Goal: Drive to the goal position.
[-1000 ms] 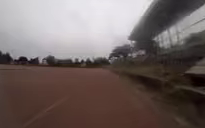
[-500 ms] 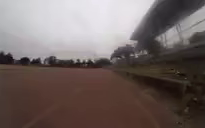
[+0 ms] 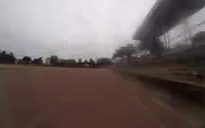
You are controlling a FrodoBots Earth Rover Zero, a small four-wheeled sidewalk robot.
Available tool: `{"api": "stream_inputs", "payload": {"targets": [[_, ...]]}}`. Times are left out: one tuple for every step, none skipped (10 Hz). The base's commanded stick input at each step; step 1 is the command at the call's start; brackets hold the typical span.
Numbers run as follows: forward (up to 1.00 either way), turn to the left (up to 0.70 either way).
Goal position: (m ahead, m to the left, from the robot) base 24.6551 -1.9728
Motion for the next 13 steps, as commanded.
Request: {"api": "stream_inputs", "payload": {"targets": [[1.0, -0.25], [1.0, -0.27], [1.0, -0.27], [1.0, -0.27], [1.0, -0.27], [1.0, -0.12], [1.0, -0.03], [1.0, 0.0], [1.0, 0.0], [1.0, 0.0], [1.0, 0.0], [1.0, 0.0], [1.0, 0.0]]}}
